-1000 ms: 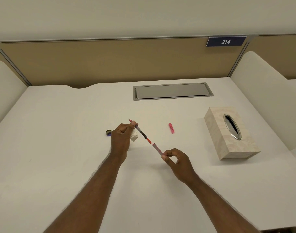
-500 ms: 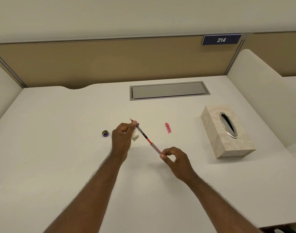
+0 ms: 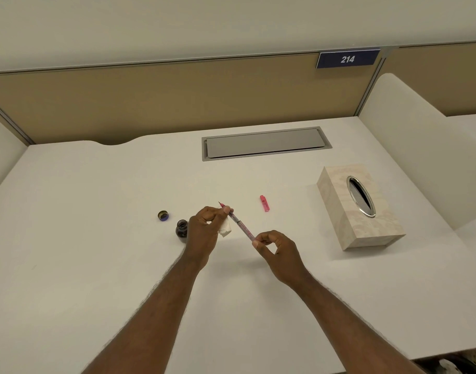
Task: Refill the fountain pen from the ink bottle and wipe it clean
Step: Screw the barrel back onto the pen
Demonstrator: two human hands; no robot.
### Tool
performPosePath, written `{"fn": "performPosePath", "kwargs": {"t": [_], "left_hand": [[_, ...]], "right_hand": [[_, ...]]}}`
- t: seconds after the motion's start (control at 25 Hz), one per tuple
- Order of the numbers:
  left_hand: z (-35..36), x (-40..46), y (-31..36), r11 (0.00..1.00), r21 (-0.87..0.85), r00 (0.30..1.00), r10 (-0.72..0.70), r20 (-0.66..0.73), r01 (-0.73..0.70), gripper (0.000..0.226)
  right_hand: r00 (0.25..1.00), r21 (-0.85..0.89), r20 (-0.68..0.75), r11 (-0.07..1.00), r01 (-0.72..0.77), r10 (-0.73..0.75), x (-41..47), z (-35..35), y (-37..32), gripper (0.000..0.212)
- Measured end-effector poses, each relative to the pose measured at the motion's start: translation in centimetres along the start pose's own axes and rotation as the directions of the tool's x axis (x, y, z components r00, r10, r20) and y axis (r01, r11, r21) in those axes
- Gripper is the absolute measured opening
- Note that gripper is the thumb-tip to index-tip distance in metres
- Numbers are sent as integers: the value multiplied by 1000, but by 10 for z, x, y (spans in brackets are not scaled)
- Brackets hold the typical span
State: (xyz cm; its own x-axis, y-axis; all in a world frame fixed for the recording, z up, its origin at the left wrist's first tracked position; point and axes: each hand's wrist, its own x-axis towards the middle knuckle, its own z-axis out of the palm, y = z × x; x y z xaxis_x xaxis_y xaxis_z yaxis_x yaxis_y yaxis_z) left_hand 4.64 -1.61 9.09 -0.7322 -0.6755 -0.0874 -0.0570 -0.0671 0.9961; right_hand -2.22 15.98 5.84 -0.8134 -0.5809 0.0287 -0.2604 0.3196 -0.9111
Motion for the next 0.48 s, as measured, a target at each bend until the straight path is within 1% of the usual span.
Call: {"fn": "performPosePath", "kwargs": {"t": [0.24,0.48], "left_hand": [[-3,-3,-5,999,-27,1000,-25,16,26,12],[1,-4,-7,999,-40,999,-25,-30,23,11]], "right_hand": [[999,43,31,999,-14,13,-3,1,-2,7],[995,30,-82,998,57,-54,-4,4,-8,3]]}}
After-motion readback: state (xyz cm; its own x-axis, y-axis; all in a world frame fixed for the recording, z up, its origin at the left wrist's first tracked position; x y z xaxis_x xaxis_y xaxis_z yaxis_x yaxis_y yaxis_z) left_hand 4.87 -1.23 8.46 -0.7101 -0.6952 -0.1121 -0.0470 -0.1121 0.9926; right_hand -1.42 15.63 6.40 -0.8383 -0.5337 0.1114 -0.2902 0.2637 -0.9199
